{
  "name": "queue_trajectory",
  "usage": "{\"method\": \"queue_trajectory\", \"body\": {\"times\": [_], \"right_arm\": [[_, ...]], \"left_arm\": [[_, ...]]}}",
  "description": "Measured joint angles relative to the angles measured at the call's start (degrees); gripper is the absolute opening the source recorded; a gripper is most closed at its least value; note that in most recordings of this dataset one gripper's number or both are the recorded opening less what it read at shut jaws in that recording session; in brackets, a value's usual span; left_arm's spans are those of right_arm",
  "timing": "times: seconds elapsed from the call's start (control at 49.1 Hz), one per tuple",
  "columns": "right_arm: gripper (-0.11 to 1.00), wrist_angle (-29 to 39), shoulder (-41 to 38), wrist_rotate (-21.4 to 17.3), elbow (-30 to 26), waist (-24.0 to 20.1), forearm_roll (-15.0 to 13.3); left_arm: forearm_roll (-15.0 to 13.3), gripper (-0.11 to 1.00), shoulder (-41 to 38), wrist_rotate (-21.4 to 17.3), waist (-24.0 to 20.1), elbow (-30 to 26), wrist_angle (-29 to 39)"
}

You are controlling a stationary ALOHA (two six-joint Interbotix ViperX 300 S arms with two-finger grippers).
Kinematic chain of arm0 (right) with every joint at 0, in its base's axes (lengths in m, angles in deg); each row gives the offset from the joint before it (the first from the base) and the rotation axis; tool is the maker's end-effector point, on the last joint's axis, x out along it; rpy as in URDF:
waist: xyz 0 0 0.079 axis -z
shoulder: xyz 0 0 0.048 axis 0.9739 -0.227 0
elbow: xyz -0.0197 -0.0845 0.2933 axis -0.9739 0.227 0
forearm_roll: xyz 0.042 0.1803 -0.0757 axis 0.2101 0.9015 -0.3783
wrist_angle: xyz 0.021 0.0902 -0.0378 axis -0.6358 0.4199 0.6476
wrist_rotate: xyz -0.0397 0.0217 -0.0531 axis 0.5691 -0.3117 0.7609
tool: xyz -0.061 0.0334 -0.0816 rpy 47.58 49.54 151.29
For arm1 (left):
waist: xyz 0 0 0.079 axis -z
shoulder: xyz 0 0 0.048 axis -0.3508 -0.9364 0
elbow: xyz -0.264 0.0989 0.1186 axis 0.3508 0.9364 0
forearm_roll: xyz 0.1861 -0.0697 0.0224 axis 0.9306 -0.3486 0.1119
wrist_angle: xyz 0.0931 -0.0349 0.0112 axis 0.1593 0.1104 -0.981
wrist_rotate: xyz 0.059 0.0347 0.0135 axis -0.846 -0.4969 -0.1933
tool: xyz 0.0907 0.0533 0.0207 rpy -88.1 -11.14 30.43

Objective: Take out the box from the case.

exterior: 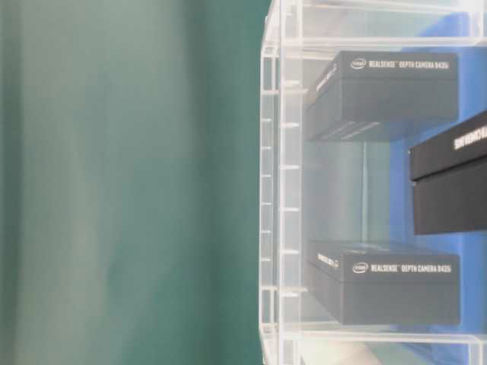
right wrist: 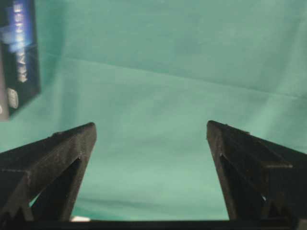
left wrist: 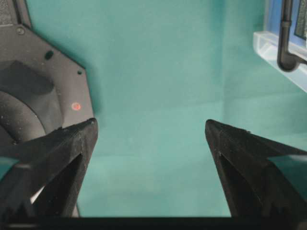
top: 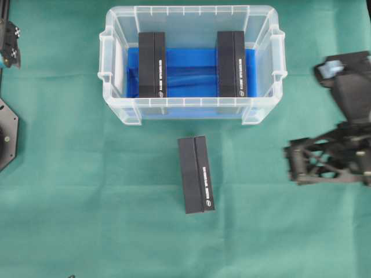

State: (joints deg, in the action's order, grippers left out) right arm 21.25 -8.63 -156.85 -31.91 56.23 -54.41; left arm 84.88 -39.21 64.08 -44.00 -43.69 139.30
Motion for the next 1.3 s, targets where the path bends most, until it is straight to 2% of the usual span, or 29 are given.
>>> {"method": "queue_trajectory", "body": {"times": [0.224,0.468,0.672,0.895,1.119,1.302], "right_arm": [[0.93,0.1,6.5,-2.1,5.0,-2.0,0.0],[0.93,-0.1,7.1,-2.1,6.2,-2.1,-0.6],[0.93,-0.1,7.3,-0.1,6.7,1.8,-2.3],[0.93,-0.3,8.9,9.4,7.8,10.9,-2.8],[0.93,-3.3,9.5,21.0,8.5,21.9,-2.8],[0.93,-5.4,9.5,28.5,8.8,29.4,-2.7]], "left_arm": [[-0.1,0.98,-0.3,0.0,0.0,0.0,-0.1],[0.0,0.98,-0.9,0.0,0.0,0.0,-0.4],[0.0,0.98,-1.1,-0.2,0.0,-0.1,-1.3],[-0.1,0.98,-1.6,-0.2,0.4,0.0,-1.7],[-0.1,0.98,-1.7,-0.2,0.4,0.0,-1.5],[-0.1,0.98,-1.8,-0.3,0.5,0.0,-1.7]]}}
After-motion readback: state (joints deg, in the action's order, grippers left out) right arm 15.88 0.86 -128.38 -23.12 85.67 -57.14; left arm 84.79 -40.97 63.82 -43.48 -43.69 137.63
